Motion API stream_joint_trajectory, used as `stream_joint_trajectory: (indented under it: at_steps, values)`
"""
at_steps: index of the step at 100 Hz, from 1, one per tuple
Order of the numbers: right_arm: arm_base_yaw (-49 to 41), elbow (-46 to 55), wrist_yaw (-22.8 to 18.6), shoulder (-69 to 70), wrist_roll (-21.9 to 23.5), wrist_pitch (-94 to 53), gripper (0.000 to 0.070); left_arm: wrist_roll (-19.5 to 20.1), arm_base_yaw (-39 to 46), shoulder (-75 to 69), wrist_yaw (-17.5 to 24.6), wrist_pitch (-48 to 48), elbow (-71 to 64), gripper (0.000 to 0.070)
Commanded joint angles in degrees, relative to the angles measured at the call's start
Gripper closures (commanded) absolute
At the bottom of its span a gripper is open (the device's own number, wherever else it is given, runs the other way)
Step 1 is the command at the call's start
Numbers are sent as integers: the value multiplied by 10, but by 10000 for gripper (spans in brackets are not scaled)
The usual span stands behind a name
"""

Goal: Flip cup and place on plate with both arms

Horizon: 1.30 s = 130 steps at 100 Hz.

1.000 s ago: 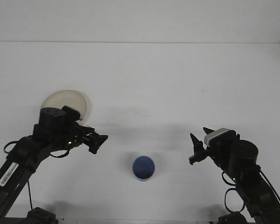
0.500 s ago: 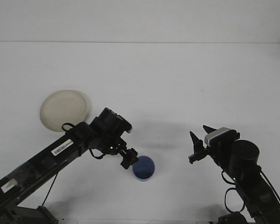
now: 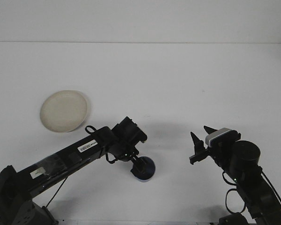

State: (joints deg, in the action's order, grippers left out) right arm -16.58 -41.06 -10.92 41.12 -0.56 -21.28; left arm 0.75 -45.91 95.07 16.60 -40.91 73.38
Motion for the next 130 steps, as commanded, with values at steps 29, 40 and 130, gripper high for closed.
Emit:
stream_joint_trajectory:
  at_steps: [29,40,130]
  values:
    - [-2,-3,-2,2,5,6,354,-2,-14,17,-7,11,15,686]
    - [-2,-3,-2,2,5,6,354,-2,-13,17,-26,4,26,686]
    - [-2,-3,-2,2,5,2,354,36,459,-23,-91,-134,235,686]
